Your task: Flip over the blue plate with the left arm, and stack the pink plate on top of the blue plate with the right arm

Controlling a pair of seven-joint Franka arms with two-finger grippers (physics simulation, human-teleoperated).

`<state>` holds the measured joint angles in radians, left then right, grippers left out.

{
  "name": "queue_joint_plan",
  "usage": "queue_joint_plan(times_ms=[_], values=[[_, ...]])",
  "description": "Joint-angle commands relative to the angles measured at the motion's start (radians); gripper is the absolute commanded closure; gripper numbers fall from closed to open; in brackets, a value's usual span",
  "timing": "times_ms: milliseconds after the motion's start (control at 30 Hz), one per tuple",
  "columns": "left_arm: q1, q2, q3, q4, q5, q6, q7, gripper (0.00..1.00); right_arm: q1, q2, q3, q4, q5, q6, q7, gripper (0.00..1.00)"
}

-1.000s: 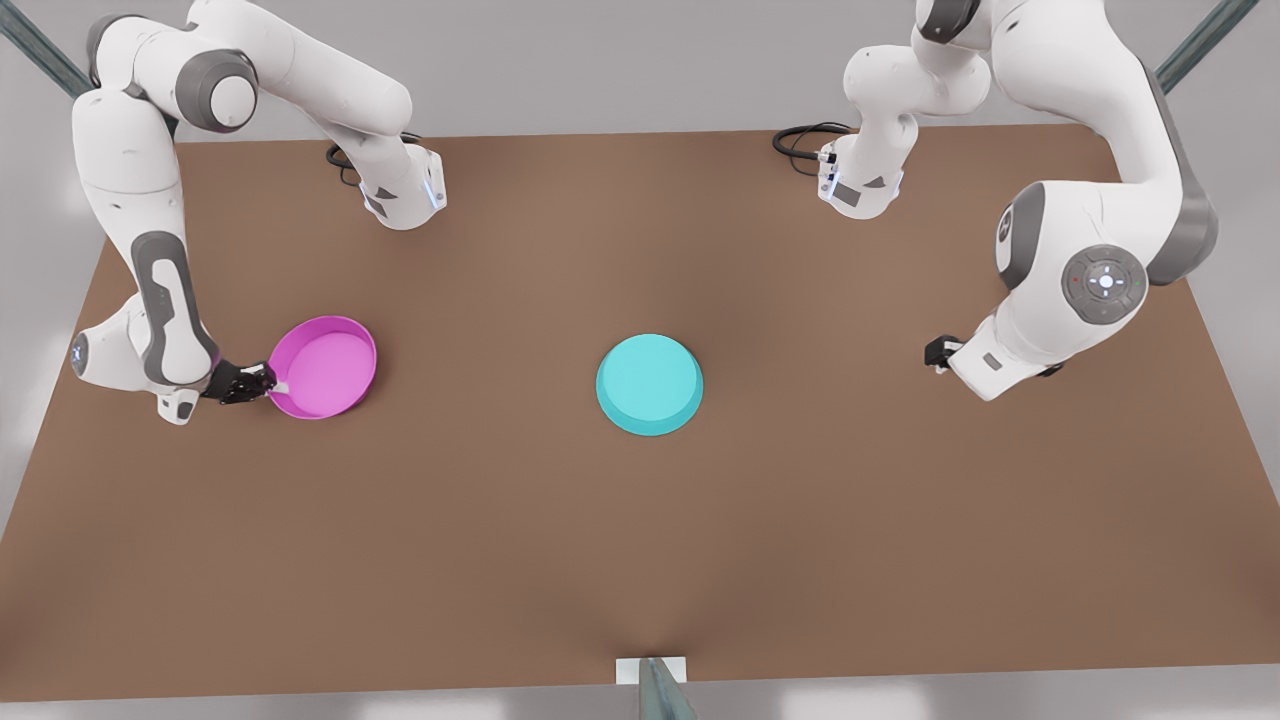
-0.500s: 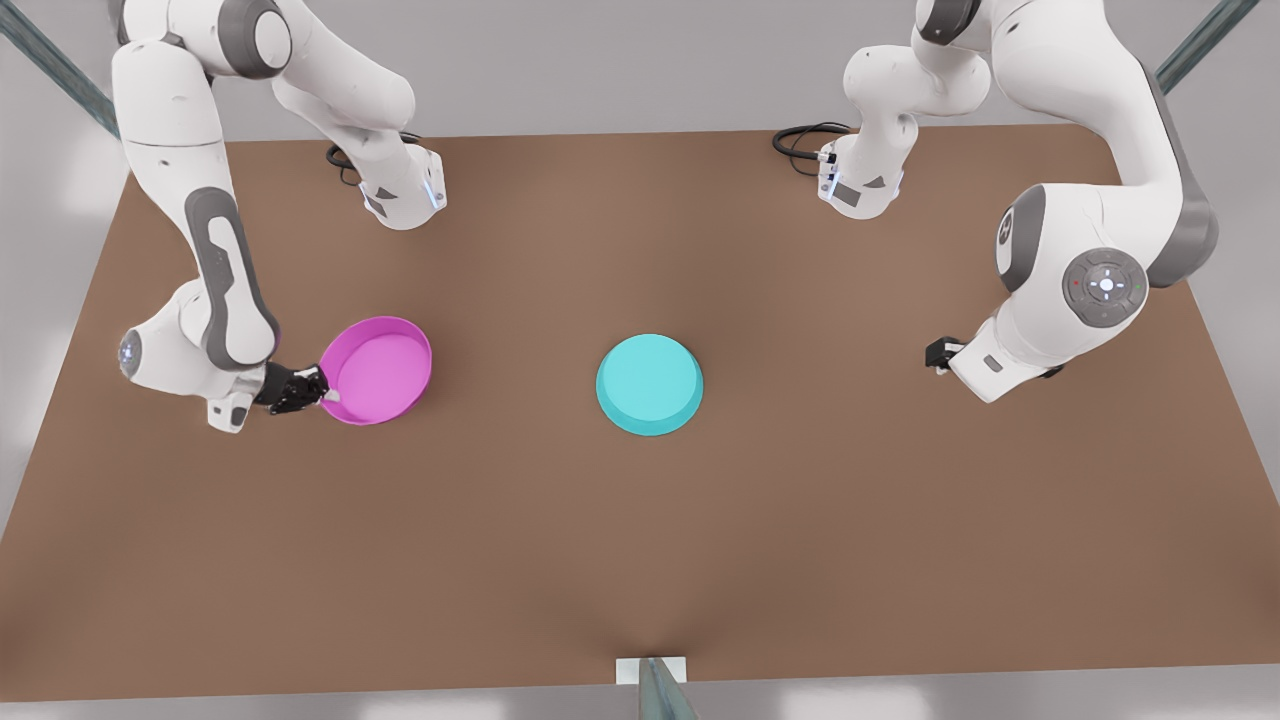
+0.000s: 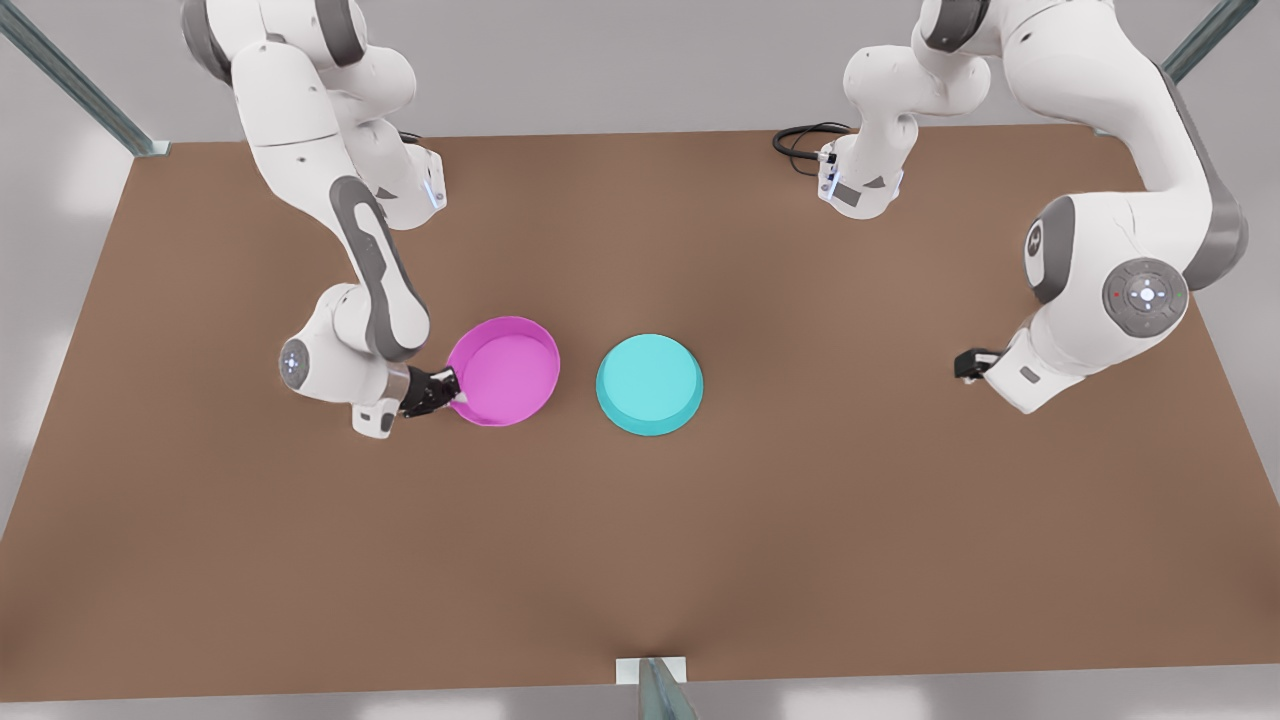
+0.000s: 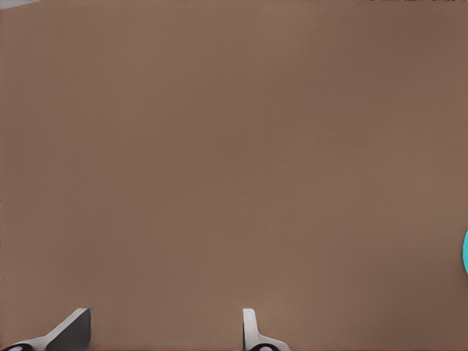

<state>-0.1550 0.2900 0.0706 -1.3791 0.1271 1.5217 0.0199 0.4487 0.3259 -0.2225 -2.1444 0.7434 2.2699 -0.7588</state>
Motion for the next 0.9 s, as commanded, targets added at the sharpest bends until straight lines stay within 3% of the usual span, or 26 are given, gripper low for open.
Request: queue_joint_plan(times_ms=[0,333,433,500,700,733,767,867], values=[[-0.001,0.0,0.0,0.0,0.0,0.0,0.0,0.0,0.002,0.001,0.0,0.0,-0.007,0.016,0.012,0.79],[-0.001,0.008,0.002,0.0,0.014,0.009,0.0,0.0,0.306,0.032,-0.003,0.031,0.159,0.14,0.303,0.79],[0.0,0.014,0.014,0.0,0.014,0.023,0.002,0.0,0.455,0.05,-0.046,0.041,0.211,0.186,0.417,0.79],[0.0,0.014,0.015,0.0,0.014,0.025,0.003,0.0,0.562,0.097,-0.13,0.08,0.278,0.186,0.423,0.79],[0.0,0.015,0.015,0.0,0.014,0.028,0.006,0.0,0.564,0.131,-0.133,0.121,0.29,0.187,0.455,0.79],[0.0,0.015,0.015,-0.001,0.014,0.028,0.006,0.0,0.564,0.133,-0.133,0.121,0.29,0.186,0.466,0.58],[0.0,0.015,0.015,-0.002,0.014,0.028,0.006,0.0,0.565,0.134,-0.133,0.127,0.29,0.186,0.493,0.19],[0.0,0.015,0.015,-0.002,0.014,0.028,0.006,0.0,0.564,0.177,-0.133,0.182,0.29,0.186,0.504,0.22]])
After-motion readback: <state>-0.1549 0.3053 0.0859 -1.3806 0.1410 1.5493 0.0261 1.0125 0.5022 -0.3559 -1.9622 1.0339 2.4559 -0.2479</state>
